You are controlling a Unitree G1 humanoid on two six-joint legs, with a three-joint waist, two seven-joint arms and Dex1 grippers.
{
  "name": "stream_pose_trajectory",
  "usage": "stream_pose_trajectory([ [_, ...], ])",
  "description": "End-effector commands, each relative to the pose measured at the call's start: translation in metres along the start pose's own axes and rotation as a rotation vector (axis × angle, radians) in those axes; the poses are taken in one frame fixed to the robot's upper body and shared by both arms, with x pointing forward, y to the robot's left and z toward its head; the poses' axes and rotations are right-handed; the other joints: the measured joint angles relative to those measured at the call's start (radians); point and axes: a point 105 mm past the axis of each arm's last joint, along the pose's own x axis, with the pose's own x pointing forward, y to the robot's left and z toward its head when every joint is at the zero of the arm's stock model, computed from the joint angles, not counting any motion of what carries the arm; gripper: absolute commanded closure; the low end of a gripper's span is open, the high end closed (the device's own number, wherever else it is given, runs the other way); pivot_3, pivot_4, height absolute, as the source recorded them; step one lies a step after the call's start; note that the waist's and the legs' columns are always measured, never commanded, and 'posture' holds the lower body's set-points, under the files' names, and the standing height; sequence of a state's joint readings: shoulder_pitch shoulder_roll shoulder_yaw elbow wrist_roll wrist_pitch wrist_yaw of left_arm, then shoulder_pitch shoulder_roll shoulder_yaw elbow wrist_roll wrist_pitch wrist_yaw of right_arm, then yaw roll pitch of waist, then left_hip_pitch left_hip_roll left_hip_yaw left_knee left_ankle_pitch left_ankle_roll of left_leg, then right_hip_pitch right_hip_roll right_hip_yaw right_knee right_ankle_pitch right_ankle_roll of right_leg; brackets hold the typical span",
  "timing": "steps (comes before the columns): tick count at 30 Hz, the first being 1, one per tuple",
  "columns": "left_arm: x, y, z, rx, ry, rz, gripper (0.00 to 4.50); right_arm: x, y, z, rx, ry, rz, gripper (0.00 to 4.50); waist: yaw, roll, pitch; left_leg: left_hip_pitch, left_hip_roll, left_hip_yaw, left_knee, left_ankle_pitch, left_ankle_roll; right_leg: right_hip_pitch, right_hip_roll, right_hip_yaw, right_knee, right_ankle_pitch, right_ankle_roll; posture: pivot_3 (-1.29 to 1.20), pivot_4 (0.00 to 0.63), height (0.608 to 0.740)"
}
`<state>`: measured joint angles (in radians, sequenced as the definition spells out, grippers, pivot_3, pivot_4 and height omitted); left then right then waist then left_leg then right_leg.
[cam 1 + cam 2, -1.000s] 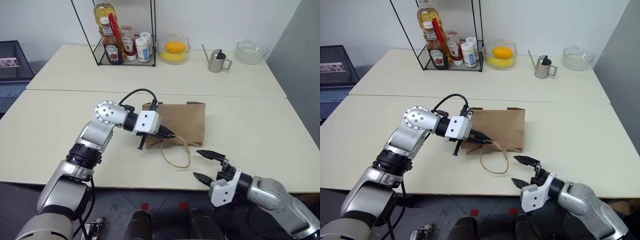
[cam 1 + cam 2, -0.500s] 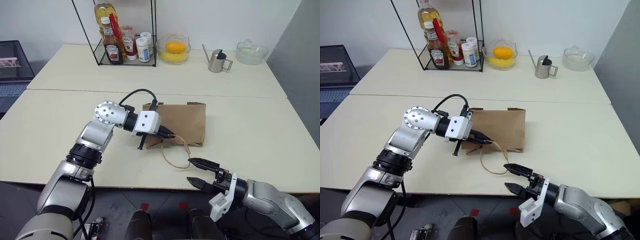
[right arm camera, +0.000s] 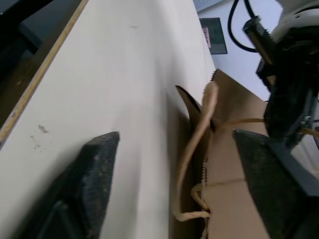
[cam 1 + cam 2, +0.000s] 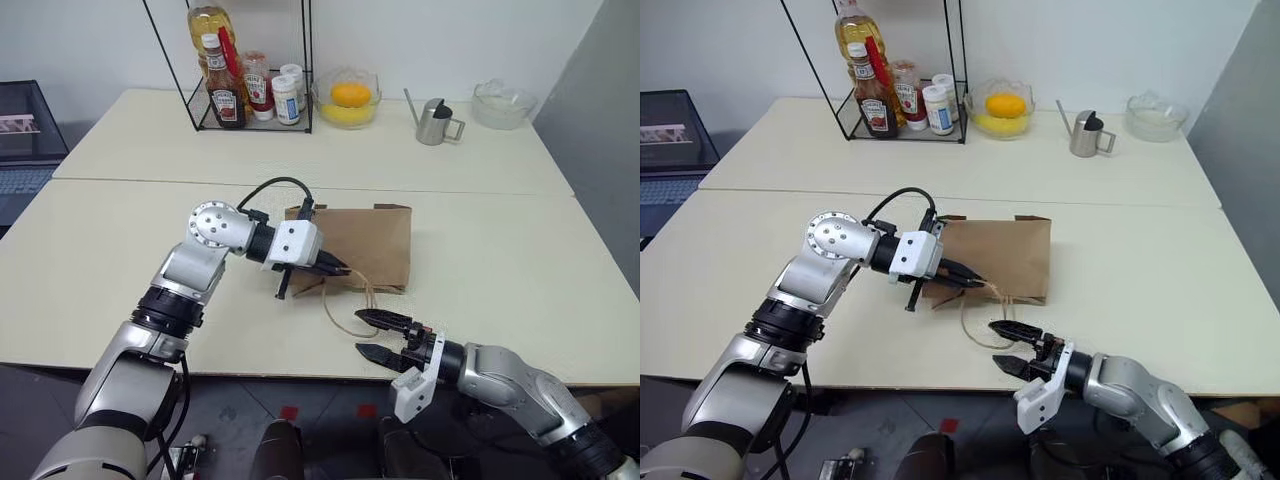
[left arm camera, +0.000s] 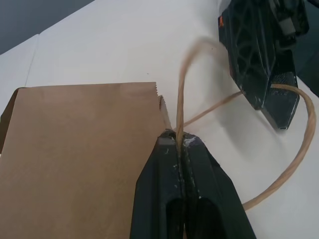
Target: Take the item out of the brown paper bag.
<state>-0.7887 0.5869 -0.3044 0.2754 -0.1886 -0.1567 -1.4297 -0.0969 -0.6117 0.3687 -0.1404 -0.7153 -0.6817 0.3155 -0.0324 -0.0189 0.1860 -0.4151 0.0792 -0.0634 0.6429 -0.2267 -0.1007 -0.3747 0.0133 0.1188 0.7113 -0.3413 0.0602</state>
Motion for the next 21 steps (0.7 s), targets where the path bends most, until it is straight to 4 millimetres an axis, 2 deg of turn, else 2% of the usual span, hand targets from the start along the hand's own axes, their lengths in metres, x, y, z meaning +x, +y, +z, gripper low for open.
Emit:
stream_pose_trajectory([
  [1,-0.01,0.01,0.015,0.032,-0.03,0.053,4.5,0.004,0.001,0.0,0.016,-0.009,0.005,1.8,0.0,0.0,0.0,0.0,0.0,0.0,0.0,0.0,0.0,0.0,0.0,0.0,0.0,0.0,0.0,0.0,0.15,0.74],
  [8,-0.017,0.009,0.021,-0.016,-0.042,0.061,4.5,0.013,0.002,-0.006,0.042,0.005,0.004,4.29,-0.003,0.0,0.0,0.001,0.0,0.0,0.0,0.0,0.0,0.0,0.0,0.0,0.0,0.0,0.0,0.0,0.15,0.74],
  [9,-0.018,0.008,0.022,-0.027,-0.044,0.062,4.5,0.013,0.003,-0.006,0.049,0.006,0.009,4.45,-0.004,0.0,0.0,0.001,0.0,0.0,0.0,0.0,0.0,0.0,0.0,0.0,0.0,0.0,0.0,0.0,0.15,0.74],
  [15,-0.027,0.021,0.033,-0.13,-0.074,0.114,4.5,0.016,0.009,-0.005,0.098,-0.001,0.044,4.45,-0.004,0.0,0.0,0.001,0.001,0.0,0.0,0.0,0.0,0.001,0.001,0.0,0.001,0.0,0.0,0.0,0.15,0.74],
  [21,-0.043,0.052,0.044,-0.208,-0.1,0.217,4.5,0.017,0.022,-0.002,0.133,-0.013,0.121,4.45,-0.006,0.0,0.0,0.001,0.001,-0.001,0.0,0.0,0.0,0.0,0.001,0.0,0.001,0.0,0.0,0.0,0.15,0.74],
])
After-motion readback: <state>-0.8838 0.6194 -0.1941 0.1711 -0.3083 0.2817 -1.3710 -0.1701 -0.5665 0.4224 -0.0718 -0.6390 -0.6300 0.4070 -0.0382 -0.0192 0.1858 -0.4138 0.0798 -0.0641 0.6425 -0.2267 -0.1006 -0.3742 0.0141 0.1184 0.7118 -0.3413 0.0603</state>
